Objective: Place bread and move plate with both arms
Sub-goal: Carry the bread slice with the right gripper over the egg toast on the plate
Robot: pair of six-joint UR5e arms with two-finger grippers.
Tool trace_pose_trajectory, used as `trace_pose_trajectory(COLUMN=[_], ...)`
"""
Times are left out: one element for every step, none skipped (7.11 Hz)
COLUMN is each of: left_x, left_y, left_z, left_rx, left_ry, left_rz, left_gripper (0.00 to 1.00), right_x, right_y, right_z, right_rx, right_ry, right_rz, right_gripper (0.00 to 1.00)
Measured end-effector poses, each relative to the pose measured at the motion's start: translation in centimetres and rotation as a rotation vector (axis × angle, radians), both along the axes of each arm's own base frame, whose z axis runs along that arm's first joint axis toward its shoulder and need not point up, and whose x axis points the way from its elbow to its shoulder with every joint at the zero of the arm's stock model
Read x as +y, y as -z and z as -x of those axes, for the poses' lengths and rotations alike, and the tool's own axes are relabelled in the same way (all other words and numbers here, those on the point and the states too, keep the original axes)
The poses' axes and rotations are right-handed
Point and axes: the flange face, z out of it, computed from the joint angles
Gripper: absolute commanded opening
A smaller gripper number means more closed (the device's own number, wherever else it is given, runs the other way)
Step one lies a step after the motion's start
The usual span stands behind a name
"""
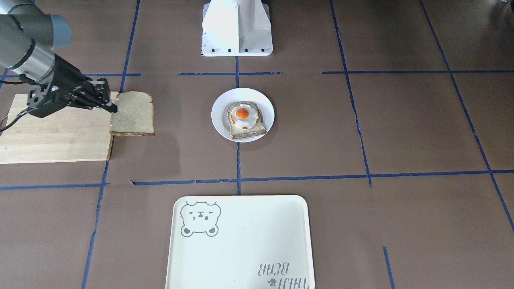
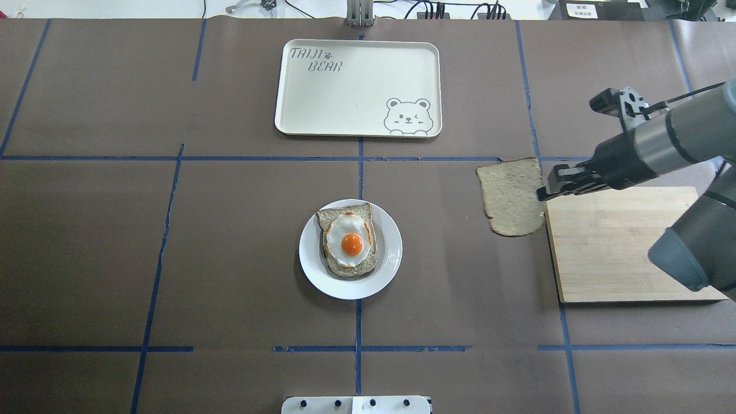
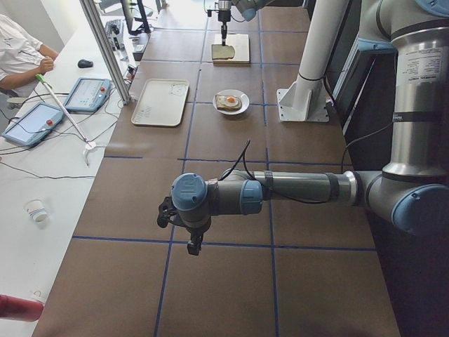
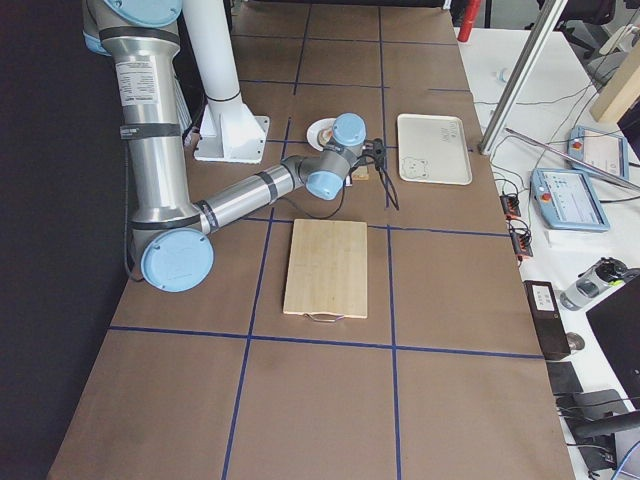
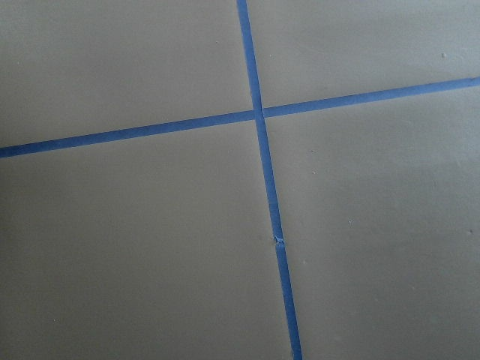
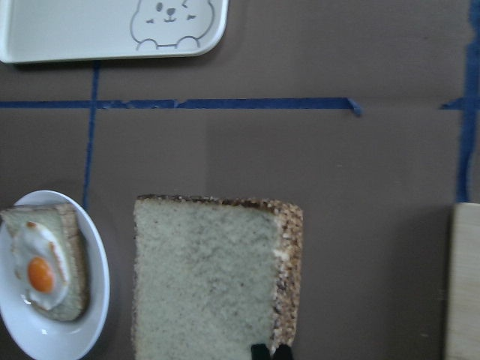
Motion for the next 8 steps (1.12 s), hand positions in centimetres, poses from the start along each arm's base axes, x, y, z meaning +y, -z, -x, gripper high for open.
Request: trace_pose_trajectory(left_x=[0.0,0.0,0.0,0.0,0.0,-0.1,-0.1,-0.1], left_y=[0.0,0.0,0.0,0.0,0.0,0.0,0.1,0.1], left_z=[0.0,0.0,0.0,0.0,0.0,0.0,0.0,0.0], left_rx=[0.000,0.000,0.000,0.000,0.000,0.000,0.002,0.007], left_ry=[0.000,0.000,0.000,0.000,0.000,0.000,0.000,0.000], left_rz=[0.000,0.001,0.001,0.000,0.000,0.000,-0.001,-0.002], left_gripper=[1.00,1.00,1.00,1.00,1.00,1.00,1.00,1.00], right_x=[0.8,2.2,3.6,4.5,4.9,5.2,5.3,5.5], right_y=[4.3,7.8,10.5,12.2,13.0,12.9,12.5,12.1], right_z=[4.2,8.4,12.6,16.2,18.9,20.6,21.6,22.4], right_rx=[-0.041,-0.067,-0.082,-0.083,-0.076,-0.065,-0.054,-0.044], right_ry=[0.004,0.009,0.004,-0.006,-0.011,-0.014,-0.018,-0.016], right_rz=[0.008,-0.015,-0.050,-0.079,-0.098,-0.108,-0.110,-0.107], right_gripper=[0.00,0.00,0.00,0.00,0.00,0.00,0.00,0.00])
